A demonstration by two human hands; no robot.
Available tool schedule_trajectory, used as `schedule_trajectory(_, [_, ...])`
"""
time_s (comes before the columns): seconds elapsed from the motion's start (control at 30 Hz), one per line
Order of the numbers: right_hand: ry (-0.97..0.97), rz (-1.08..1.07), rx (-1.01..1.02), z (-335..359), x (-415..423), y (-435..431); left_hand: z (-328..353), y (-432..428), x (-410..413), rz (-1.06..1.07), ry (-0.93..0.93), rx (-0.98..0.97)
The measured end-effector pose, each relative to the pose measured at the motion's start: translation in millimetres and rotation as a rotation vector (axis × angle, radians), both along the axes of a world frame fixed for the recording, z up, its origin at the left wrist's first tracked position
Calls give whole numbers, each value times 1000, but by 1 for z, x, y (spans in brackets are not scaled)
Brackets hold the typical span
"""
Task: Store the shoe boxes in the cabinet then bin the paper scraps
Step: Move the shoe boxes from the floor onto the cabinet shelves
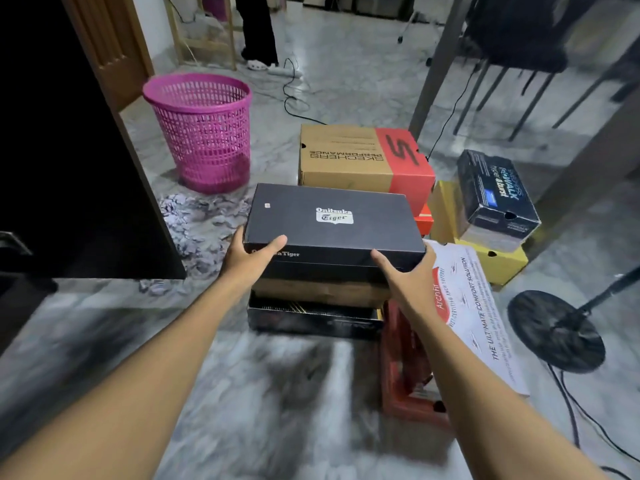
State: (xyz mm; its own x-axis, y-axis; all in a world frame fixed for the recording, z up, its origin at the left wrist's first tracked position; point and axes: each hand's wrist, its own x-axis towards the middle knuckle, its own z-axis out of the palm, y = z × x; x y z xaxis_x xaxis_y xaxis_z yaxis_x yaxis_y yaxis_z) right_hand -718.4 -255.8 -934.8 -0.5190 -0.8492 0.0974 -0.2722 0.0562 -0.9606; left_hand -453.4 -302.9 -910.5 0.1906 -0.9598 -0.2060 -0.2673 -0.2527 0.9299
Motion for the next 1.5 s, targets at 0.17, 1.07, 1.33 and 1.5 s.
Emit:
schedule_trajectory(0.17, [27,8,-65,7,20,11,6,20,20,33,-8,-4])
schedule_trajectory(1.07, [-84,1064,-130,29,414,16,51,265,309,1151,-12,-218])
schedule_trajectory(1.33, [-179,1265,-76,-29,519,28,-24,295,352,1513,27,-240])
schedule_trajectory(1.5, [-147,1373,-58,-60,572,32,-62,310,371,1642,34,-196])
